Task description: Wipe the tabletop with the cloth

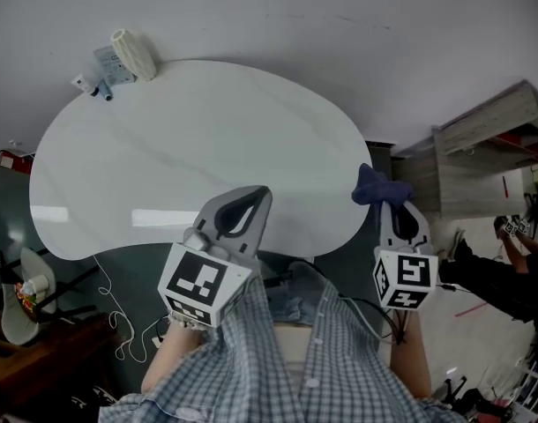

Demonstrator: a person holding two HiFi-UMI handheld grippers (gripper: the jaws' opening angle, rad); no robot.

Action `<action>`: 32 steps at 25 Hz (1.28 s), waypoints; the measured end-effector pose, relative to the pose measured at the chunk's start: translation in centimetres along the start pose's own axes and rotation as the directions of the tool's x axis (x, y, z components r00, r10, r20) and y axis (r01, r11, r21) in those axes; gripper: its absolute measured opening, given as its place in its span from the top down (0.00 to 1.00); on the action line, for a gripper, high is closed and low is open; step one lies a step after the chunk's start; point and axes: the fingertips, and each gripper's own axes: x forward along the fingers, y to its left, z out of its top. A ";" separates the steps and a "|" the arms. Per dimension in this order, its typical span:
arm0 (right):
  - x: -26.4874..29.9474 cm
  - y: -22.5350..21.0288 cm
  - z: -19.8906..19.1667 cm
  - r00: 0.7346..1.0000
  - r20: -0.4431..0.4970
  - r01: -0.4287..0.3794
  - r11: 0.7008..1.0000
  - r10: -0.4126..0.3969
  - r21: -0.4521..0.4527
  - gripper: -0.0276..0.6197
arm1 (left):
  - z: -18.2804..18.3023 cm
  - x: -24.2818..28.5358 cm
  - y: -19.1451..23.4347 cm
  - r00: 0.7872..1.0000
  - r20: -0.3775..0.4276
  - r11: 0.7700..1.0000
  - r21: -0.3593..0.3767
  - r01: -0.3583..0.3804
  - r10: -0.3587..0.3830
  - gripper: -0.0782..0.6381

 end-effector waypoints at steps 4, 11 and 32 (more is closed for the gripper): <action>1.4 -1.5 -2.1 0.999 -0.033 -0.003 1.000 0.002 -0.016 0.92 | -0.5 -0.3 0.1 0.998 -0.009 0.998 -0.020 -0.062 0.062 0.88; 3.6 -0.7 -8.6 0.984 -0.172 -0.047 0.999 0.043 -0.017 0.92 | -2.1 -1.4 0.2 0.992 -0.041 0.991 -0.044 -0.123 0.121 0.88; 4.4 8.6 -15.4 0.882 -0.417 -0.338 0.911 0.220 -0.234 0.92 | -2.9 -3.0 0.6 0.992 -0.056 0.992 -0.040 -0.117 0.115 0.88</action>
